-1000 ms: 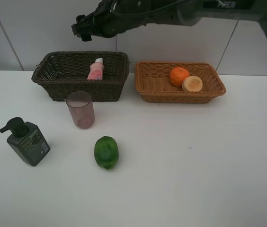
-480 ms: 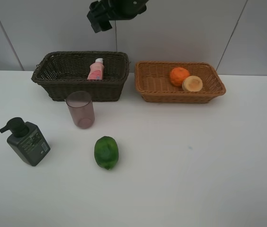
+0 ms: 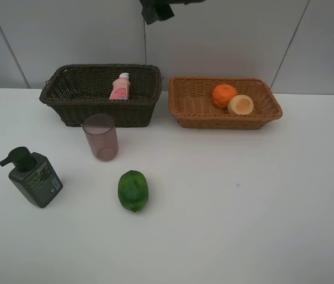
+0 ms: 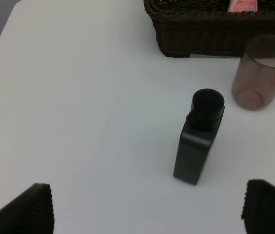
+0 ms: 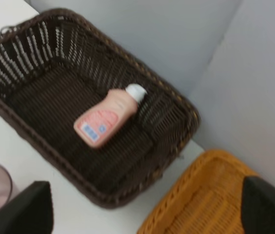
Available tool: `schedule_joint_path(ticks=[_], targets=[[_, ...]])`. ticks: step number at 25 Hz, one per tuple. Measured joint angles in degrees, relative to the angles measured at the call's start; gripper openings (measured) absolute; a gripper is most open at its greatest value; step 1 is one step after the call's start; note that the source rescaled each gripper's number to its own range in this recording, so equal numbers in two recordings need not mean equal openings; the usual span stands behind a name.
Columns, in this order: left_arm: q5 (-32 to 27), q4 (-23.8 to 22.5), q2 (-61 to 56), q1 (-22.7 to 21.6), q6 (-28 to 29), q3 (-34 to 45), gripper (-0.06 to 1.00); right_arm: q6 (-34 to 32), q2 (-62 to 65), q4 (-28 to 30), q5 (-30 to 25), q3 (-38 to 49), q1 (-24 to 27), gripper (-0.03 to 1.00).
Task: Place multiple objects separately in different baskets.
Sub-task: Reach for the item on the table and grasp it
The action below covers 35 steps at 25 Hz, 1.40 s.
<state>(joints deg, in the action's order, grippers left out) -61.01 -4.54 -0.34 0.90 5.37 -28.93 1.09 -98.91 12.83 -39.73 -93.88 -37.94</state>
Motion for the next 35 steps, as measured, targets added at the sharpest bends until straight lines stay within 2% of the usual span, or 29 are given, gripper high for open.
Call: schedule_joint_path(ticks=[8,11,21,24,29,35], targets=[[0.0,0.0,0.0,0.0,0.0,0.0,1.0,-8.1,17.26,7.06,1.94,21.3,0.0,0.63],[0.0,0.0,0.0,0.0,0.0,0.0,1.0,-10.15,23.92,7.42,1.73,26.86,0.0,0.63],[0.0,0.0,0.0,0.0,0.0,0.0,1.0,-11.98,41.14,7.54,-7.58,37.46,0.0,0.63],[0.0,0.0,0.0,0.0,0.0,0.0,1.0,-10.75,46.79,5.14,-8.49,41.59,0.76,0.63],[0.0,0.0,0.0,0.0,0.0,0.0,1.0,-1.97,57.07,-5.78,-8.57,48.31,8.62,0.63],[0.0,0.0,0.0,0.0,0.0,0.0,1.0,-0.22,67.8,-9.65,-8.64,53.2,24.45,0.63]])
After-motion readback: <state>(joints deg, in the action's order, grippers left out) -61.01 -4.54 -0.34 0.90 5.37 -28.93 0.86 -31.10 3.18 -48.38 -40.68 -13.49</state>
